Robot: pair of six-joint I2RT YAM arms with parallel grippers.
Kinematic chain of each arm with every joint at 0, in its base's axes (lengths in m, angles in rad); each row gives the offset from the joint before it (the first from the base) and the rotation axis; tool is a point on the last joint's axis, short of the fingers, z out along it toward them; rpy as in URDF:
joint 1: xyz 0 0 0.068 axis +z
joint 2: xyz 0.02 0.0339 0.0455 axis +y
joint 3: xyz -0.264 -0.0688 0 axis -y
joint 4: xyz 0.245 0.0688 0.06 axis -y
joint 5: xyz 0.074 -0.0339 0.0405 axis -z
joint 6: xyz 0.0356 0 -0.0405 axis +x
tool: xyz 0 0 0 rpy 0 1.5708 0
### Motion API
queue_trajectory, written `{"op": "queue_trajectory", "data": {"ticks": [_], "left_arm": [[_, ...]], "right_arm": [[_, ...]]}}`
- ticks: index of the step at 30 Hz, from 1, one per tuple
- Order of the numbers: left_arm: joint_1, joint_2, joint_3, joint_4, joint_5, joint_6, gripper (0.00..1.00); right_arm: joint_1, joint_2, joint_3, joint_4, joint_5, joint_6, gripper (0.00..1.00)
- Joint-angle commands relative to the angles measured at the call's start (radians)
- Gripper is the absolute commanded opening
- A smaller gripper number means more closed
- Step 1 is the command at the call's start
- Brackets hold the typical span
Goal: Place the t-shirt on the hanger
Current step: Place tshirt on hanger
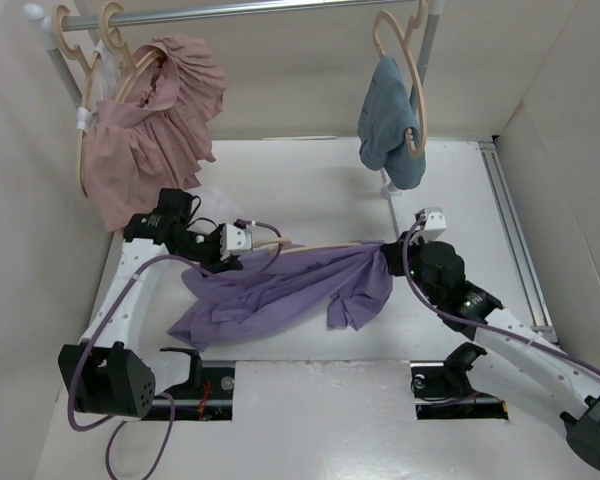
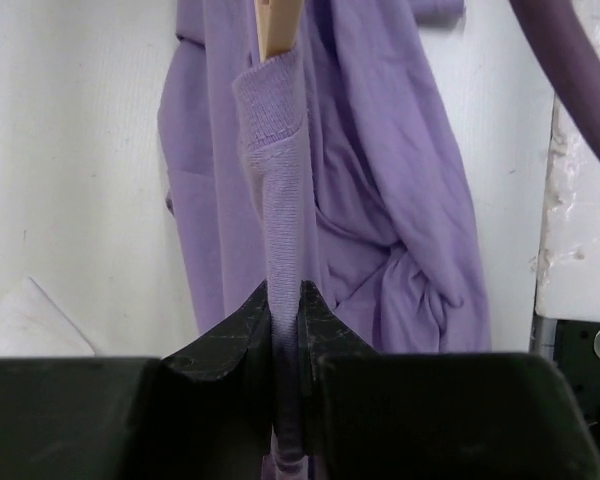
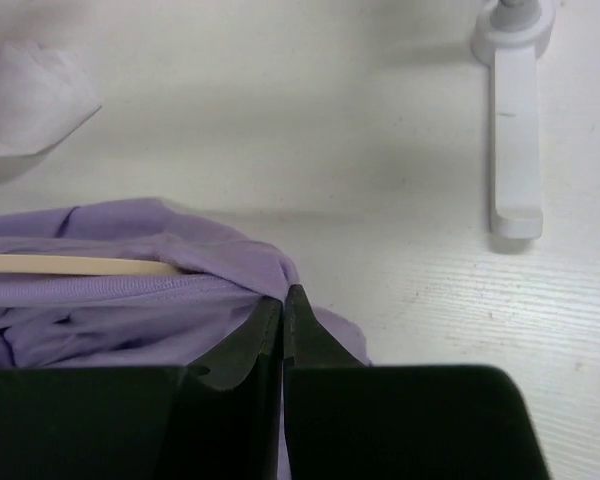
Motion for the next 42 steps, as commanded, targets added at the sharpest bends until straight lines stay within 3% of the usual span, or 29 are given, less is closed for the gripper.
{"op": "queue_trajectory", "data": {"ticks": [1, 4, 7, 13, 17, 20, 22, 24, 25, 28, 34, 39, 42], "left_arm": [[-0.011, 0.032, -0.003, -0.052, -0.155, 0.032, 0.0], [-0.039, 0.061, -0.003, -0.036, -0.181, 0.022, 0.0], [-0.039, 0.072, 0.031, -0.018, -0.111, 0.042, 0.0], [-0.106, 0.112, 0.098, -0.099, -0.04, 0.199, 0.0], [-0.117, 0.124, 0.111, -0.099, -0.029, 0.194, 0.0], [-0.117, 0.115, 0.101, -0.009, -0.018, 0.103, 0.0], [-0.117, 0.104, 0.088, 0.063, -0.018, 0.015, 0.0], [-0.117, 0.08, 0.065, 0.111, -0.018, -0.048, 0.0], [-0.117, 0.07, 0.045, 0.153, -0.032, -0.088, 0.0], [-0.117, 0.032, 0.002, 0.198, -0.083, -0.1, 0.0], [-0.117, -0.042, -0.041, 0.229, -0.049, -0.047, 0.0], [-0.117, -0.014, -0.018, 0.157, -0.035, 0.021, 0.0], [-0.117, -0.014, -0.018, 0.148, -0.035, 0.03, 0.0]], "right_arm": [[0.006, -0.036, 0.072, -0.062, 0.222, -0.161, 0.0], [0.101, -0.011, 0.116, -0.039, 0.17, -0.304, 0.0], [0.174, 0.045, 0.164, 0.016, 0.074, -0.422, 0.0], [0.183, 0.153, 0.262, 0.087, -0.144, -0.593, 0.0], [0.183, 0.184, 0.296, 0.061, -0.268, -0.668, 0.0], [0.2, 0.184, 0.31, -0.017, -0.342, -0.677, 0.0], [0.22, 0.155, 0.297, -0.057, -0.342, -0.637, 0.09], [0.229, 0.113, 0.264, -0.076, -0.376, -0.602, 0.28], [0.229, 0.101, 0.264, -0.086, -0.399, -0.602, 0.46], [0.229, 0.076, 0.283, -0.182, -0.483, -0.59, 0.69], [0.229, 0.033, 0.377, -0.304, -0.384, -0.59, 0.77], [0.229, 0.142, 0.44, -0.304, -0.342, -0.624, 0.81], [0.194, 0.217, 0.464, -0.271, -0.404, -0.655, 0.81]]}}
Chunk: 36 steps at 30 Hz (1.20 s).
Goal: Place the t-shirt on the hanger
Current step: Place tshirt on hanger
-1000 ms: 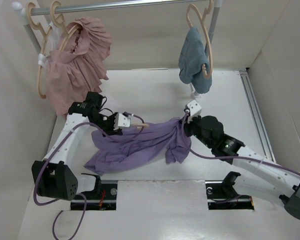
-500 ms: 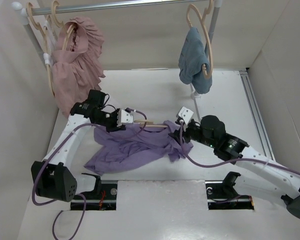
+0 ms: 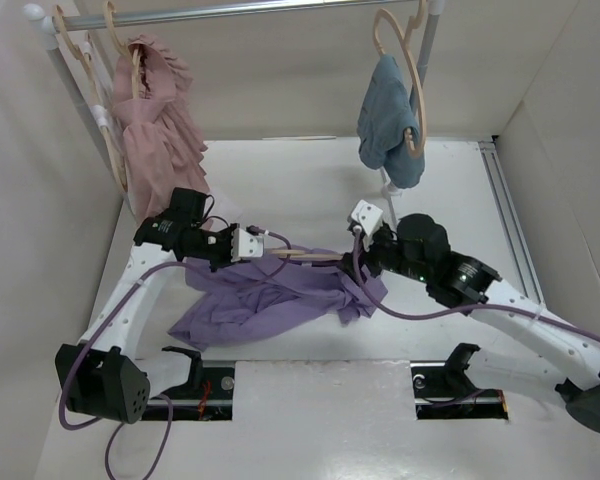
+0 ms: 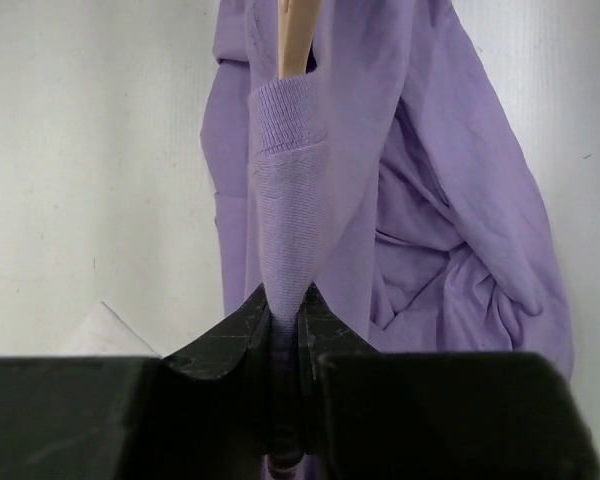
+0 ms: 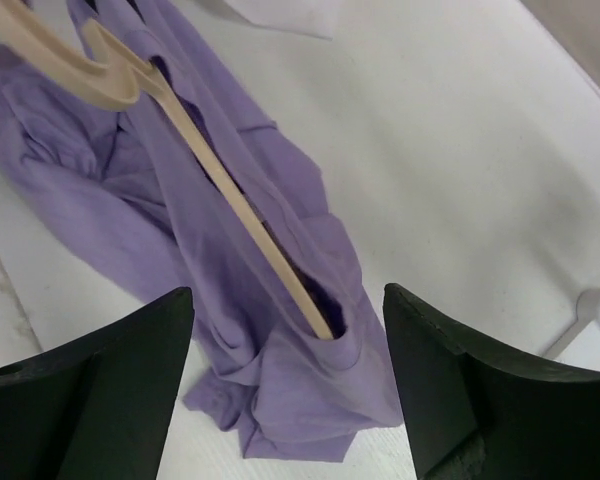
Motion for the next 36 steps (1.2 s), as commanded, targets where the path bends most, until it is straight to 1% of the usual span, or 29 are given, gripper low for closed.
{"op": "queue_trajectory", "data": {"ticks": [1, 4, 5, 7, 10, 13, 14, 17, 18, 20, 21, 23, 24, 25, 27, 30, 31, 35, 36], "left_arm": [[-0.002, -0.005, 0.016, -0.025, 0.047, 0.04, 0.0], [-0.012, -0.005, 0.016, -0.025, 0.047, 0.04, 0.0], [-0.012, -0.005, 0.016, -0.025, 0.047, 0.04, 0.0], [-0.012, -0.005, 0.016, -0.025, 0.047, 0.04, 0.0], [-0.012, -0.005, 0.016, -0.025, 0.07, 0.04, 0.0], [-0.012, -0.005, 0.016, -0.036, 0.108, 0.063, 0.0], [-0.012, 0.004, 0.016, -0.049, 0.108, 0.063, 0.0], [-0.012, 0.004, 0.035, -0.083, 0.134, 0.103, 0.0], [-0.012, 0.004, 0.044, -0.083, 0.148, 0.103, 0.0], [-0.012, 0.004, 0.053, -0.102, 0.161, 0.103, 0.0], [-0.012, 0.004, 0.062, -0.102, 0.174, 0.103, 0.0], [-0.003, 0.014, 0.062, -0.102, 0.184, 0.103, 0.0], [-0.002, 0.014, 0.062, -0.102, 0.184, 0.103, 0.0], [0.008, 0.023, 0.062, -0.102, 0.184, 0.088, 0.0], [0.036, 0.023, 0.062, -0.079, 0.164, 0.072, 0.0], [0.076, 0.023, 0.062, -0.025, 0.105, 0.037, 0.0], [0.086, 0.023, 0.062, -0.008, 0.105, 0.025, 0.0], [0.105, 0.033, 0.073, 0.084, 0.084, -0.066, 0.01], [0.105, 0.034, 0.073, 0.122, 0.057, -0.086, 0.01]], "right_arm": [[-0.015, 0.085, 0.055, 0.018, -0.052, -0.063, 0.81], [-0.015, 0.148, 0.064, 0.05, -0.147, -0.13, 0.82], [-0.015, 0.16, 0.064, 0.067, -0.211, -0.143, 0.82], [-0.015, 0.209, 0.095, 0.067, -0.257, -0.176, 0.82], [-0.015, 0.257, 0.106, 0.096, -0.258, -0.177, 0.82], [-0.015, 0.303, 0.111, 0.157, -0.221, -0.177, 0.82], [-0.015, 0.343, 0.122, 0.166, -0.221, -0.164, 0.79], [-0.015, 0.394, 0.147, 0.215, -0.222, -0.14, 0.65], [-0.015, 0.426, 0.159, 0.228, -0.222, -0.131, 0.53], [-0.015, 0.453, 0.17, 0.248, -0.222, -0.118, 0.4], [-0.015, 0.476, 0.179, 0.258, -0.231, -0.108, 0.28], [-0.015, 0.486, 0.179, 0.259, -0.244, -0.097, 0.14], [-0.027, 0.486, 0.179, 0.259, -0.254, -0.097, 0.02], [-0.028, 0.469, 0.169, 0.259, -0.255, -0.079, 0.0], [-0.061, 0.429, 0.12, 0.259, -0.278, -0.057, 0.0], [-0.119, 0.307, 0.032, 0.259, -0.287, -0.035, 0.0], [-0.13, 0.24, 0.015, 0.24, -0.287, -0.035, 0.0], [-0.166, 0.133, -0.008, 0.119, -0.287, -0.026, 0.0], [-0.176, 0.121, -0.008, 0.057, -0.287, -0.026, 0.0]]}}
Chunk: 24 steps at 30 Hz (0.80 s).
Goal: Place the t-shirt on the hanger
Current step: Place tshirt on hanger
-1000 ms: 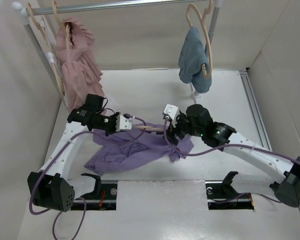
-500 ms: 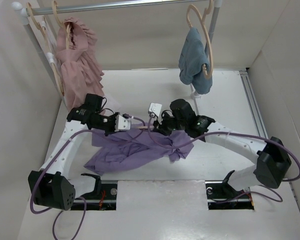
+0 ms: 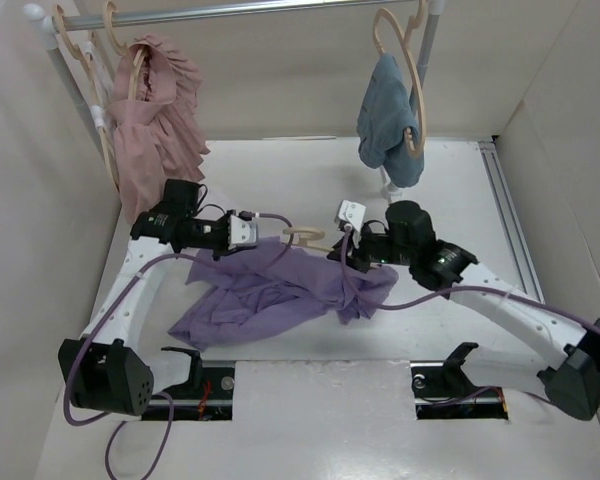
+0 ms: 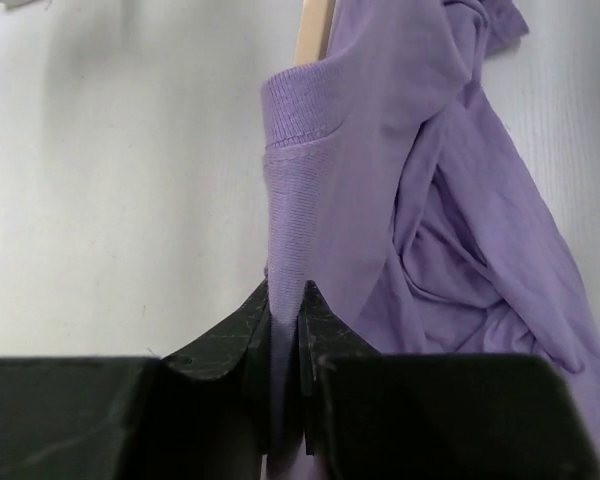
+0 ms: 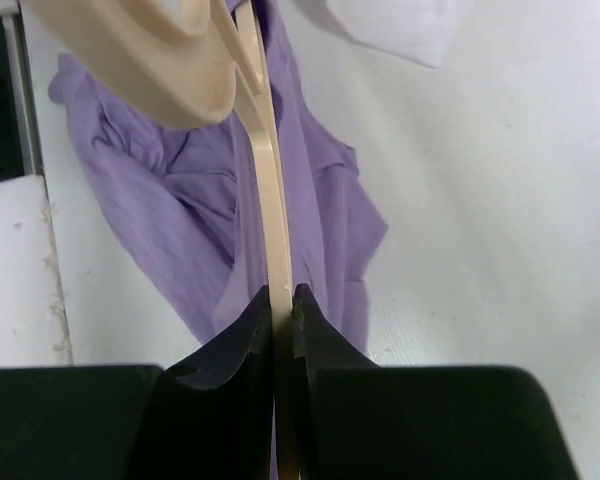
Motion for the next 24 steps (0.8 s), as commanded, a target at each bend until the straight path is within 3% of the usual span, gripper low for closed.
{"op": "queue_trajectory", "data": {"ticks": [1, 3, 4, 5, 7, 9, 11, 12, 13, 16, 17, 18, 21, 22, 24], "left_arm": [[0.046, 0.008, 0.037, 0.071, -0.105, -0.114, 0.01], [0.055, 0.008, 0.037, 0.094, -0.128, -0.125, 0.03], [0.055, 0.008, 0.037, 0.105, -0.128, -0.125, 0.07], [0.055, 0.008, 0.037, 0.105, -0.128, -0.134, 0.22], [0.055, 0.008, 0.037, 0.13, -0.118, -0.147, 0.24], [0.055, 0.008, 0.028, 0.16, -0.117, -0.183, 0.24], [0.055, 0.008, 0.009, 0.202, -0.166, -0.217, 0.17], [0.055, 0.008, 0.009, 0.213, -0.182, -0.229, 0.13], [0.055, 0.008, -0.001, 0.213, -0.191, -0.219, 0.01], [0.055, -0.001, -0.017, 0.254, -0.161, -0.23, 0.01], [0.055, -0.01, -0.017, 0.254, -0.136, -0.23, 0.07], [0.055, -0.01, 0.009, 0.254, -0.077, -0.23, 0.32], [0.055, -0.01, 0.048, 0.188, 0.042, -0.199, 0.57], [0.055, -0.019, 0.06, 0.173, 0.063, -0.162, 0.75], [0.015, -0.02, 0.084, 0.161, 0.079, -0.15, 0.97]], "right_arm": [[-0.072, -0.093, 0.003, -0.111, 0.065, 0.061, 0.0], [-0.084, -0.137, 0.003, -0.15, 0.065, 0.061, 0.0], [-0.095, -0.153, 0.003, -0.162, 0.065, 0.061, 0.0], [-0.095, -0.166, 0.003, -0.174, 0.065, 0.061, 0.0], [-0.104, -0.188, 0.018, -0.203, 0.056, 0.07, 0.0], [-0.104, -0.188, 0.058, -0.24, 0.056, 0.07, 0.0], [-0.104, -0.188, 0.086, -0.304, 0.056, 0.07, 0.0], [-0.113, -0.188, 0.109, -0.323, 0.068, 0.07, 0.0], [-0.113, -0.199, 0.12, -0.337, 0.068, 0.07, 0.0], [-0.113, -0.211, 0.153, -0.362, 0.08, 0.07, 0.0], [-0.113, -0.211, 0.166, -0.362, 0.08, 0.07, 0.0], [-0.113, -0.211, 0.185, -0.372, 0.07, 0.07, 0.0], [-0.113, -0.199, 0.204, -0.381, 0.048, 0.07, 0.0], [-0.113, -0.199, 0.213, -0.381, 0.039, 0.07, 0.0], [-0.113, -0.21, 0.213, -0.381, 0.021, 0.07, 0.0]]}}
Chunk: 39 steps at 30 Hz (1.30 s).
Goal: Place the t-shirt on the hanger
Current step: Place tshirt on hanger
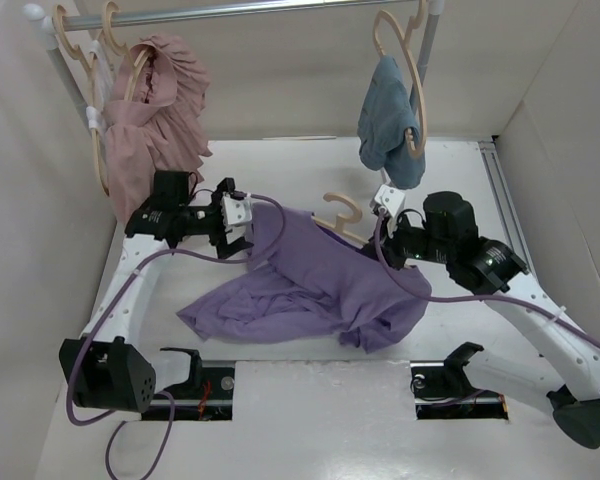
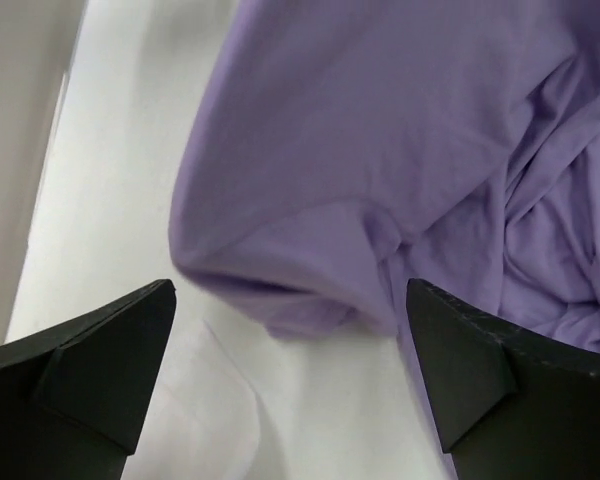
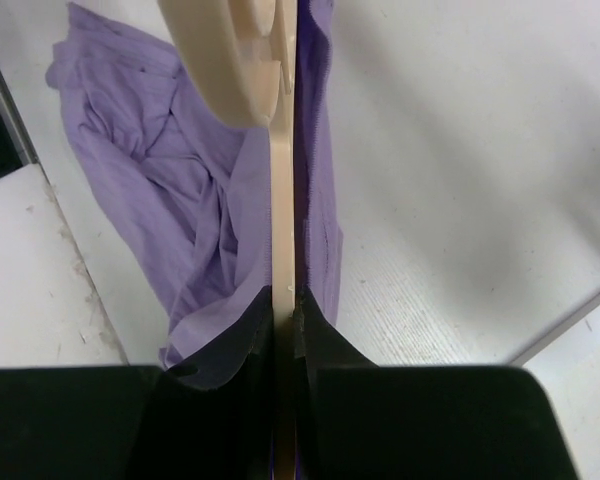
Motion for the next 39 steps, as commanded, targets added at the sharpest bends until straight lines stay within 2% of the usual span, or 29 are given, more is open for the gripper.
{"op": "queue_trajectory", "data": {"ticks": [1, 3, 7, 8, 16, 18, 20, 21, 22, 23, 24, 25, 28, 33, 34, 35, 36, 38, 39], "left_arm": [[-0.05, -0.031, 0.07, -0.033, 0.12, 0.034, 1.0], [-0.08, -0.04, 0.103, -0.003, 0.145, 0.034, 1.0], [-0.155, -0.06, 0.123, 0.191, 0.154, -0.124, 1.0], [-0.169, -0.06, 0.135, 0.204, 0.144, -0.124, 1.0], [-0.315, 0.07, 0.175, 0.197, 0.143, -0.104, 1.0], [-0.344, 0.104, 0.185, 0.195, 0.092, -0.104, 1.0], [-0.344, 0.138, 0.211, 0.114, 0.091, -0.016, 0.97], [-0.344, 0.178, 0.247, -0.013, 0.091, 0.037, 0.91], [-0.344, 0.195, 0.27, -0.072, 0.103, 0.083, 0.79], [-0.344, 0.21, 0.289, -0.11, 0.117, 0.113, 0.43], [-0.344, 0.219, 0.315, -0.132, 0.117, 0.114, 0.2], [-0.344, 0.219, 0.315, -0.129, 0.127, 0.091, 0.01], [-0.344, 0.2, 0.315, -0.069, 0.127, -0.051, 0.0], [-0.335, 0.178, 0.315, -0.085, 0.176, -0.066, 0.0], [-0.326, 0.178, 0.315, -0.085, 0.186, -0.075, 0.0], [-0.314, 0.178, 0.304, -0.095, 0.199, -0.075, 0.0], [-0.305, 0.178, 0.295, -0.095, 0.225, -0.084, 0.0], [-0.295, 0.167, 0.283, -0.095, 0.236, -0.098, 0.0], [-0.295, 0.167, 0.272, -0.095, 0.236, -0.098, 0.0]], "right_arm": [[-0.003, -0.028, 0.071, 0.022, -0.037, 0.007, 0.0], [-0.003, 0.007, 0.108, -0.007, -0.037, 0.007, 0.0], [0.01, 0.027, 0.153, -0.033, -0.065, -0.016, 0.0], [0.02, 0.027, 0.153, -0.033, -0.077, -0.029, 0.0], [0.042, 0.018, 0.154, -0.012, -0.166, -0.039, 0.0], [0.051, 0.018, 0.154, -0.003, -0.166, -0.039, 0.0], [0.051, -0.005, 0.154, 0.013, -0.155, -0.039, 0.0], [0.051, -0.005, 0.154, 0.024, -0.155, -0.039, 0.0], [0.051, -0.005, 0.154, 0.024, -0.145, -0.039, 0.0], [0.051, -0.005, 0.154, 0.024, -0.144, -0.039, 0.0], [0.051, -0.005, 0.145, 0.024, -0.144, -0.039, 0.0], [0.051, -0.005, 0.145, 0.024, -0.144, -0.039, 0.0], [0.051, 0.004, 0.119, 0.024, -0.135, -0.039, 0.0], [0.042, 0.013, 0.108, 0.042, -0.091, -0.039, 0.0], [0.031, 0.013, 0.108, 0.042, -0.082, -0.028, 0.05], [0.031, 0.013, 0.108, 0.042, -0.082, -0.028, 0.32], [0.019, 0.013, 0.108, 0.042, -0.06, -0.016, 0.55], [0.007, 0.013, 0.108, 0.042, -0.042, -0.007, 0.9], [-0.007, 0.013, 0.108, 0.031, -0.017, 0.006, 0.95]]}}
